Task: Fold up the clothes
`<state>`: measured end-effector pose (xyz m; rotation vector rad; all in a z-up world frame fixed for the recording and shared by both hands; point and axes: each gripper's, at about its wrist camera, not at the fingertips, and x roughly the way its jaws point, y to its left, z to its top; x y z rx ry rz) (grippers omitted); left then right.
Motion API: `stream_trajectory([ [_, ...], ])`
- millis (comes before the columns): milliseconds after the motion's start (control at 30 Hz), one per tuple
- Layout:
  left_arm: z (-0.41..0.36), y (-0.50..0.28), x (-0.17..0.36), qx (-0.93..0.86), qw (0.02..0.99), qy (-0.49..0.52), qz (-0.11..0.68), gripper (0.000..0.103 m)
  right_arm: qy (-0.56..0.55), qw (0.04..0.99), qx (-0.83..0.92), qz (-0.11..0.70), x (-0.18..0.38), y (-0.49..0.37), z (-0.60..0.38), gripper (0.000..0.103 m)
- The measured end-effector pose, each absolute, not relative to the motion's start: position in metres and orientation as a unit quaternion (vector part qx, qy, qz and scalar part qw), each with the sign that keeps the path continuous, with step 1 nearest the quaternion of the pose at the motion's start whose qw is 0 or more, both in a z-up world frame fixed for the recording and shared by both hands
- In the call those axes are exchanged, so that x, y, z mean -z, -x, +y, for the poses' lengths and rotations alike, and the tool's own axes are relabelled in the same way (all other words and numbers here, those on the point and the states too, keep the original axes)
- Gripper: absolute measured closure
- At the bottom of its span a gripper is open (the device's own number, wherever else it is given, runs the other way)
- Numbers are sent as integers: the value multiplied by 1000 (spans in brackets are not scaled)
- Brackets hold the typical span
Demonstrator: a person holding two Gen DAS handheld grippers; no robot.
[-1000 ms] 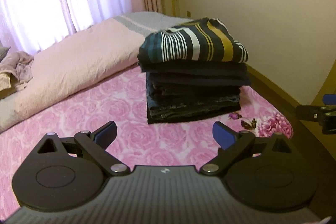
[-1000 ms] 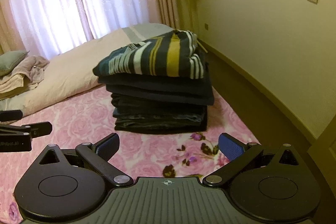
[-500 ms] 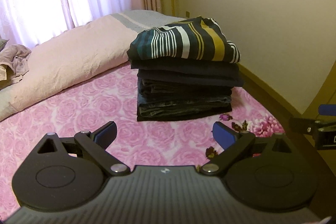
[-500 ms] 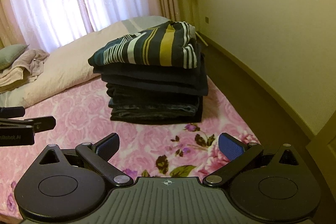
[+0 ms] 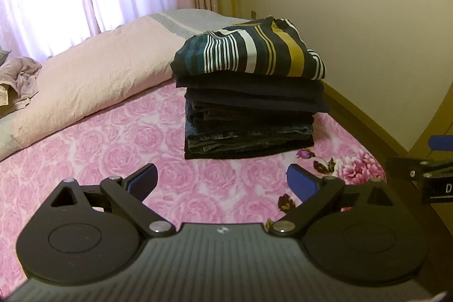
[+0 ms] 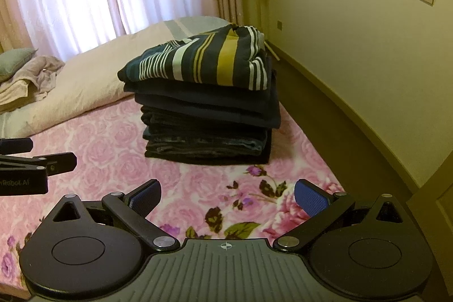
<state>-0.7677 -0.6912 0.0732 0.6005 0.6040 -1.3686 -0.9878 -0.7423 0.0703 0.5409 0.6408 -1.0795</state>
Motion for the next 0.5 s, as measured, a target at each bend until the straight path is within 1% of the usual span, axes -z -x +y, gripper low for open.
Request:
stream_trajectory([
  [500, -688, 768, -70, 606, 695, -279, 269, 6, -254, 780, 491, 294, -69, 982, -740, 0],
])
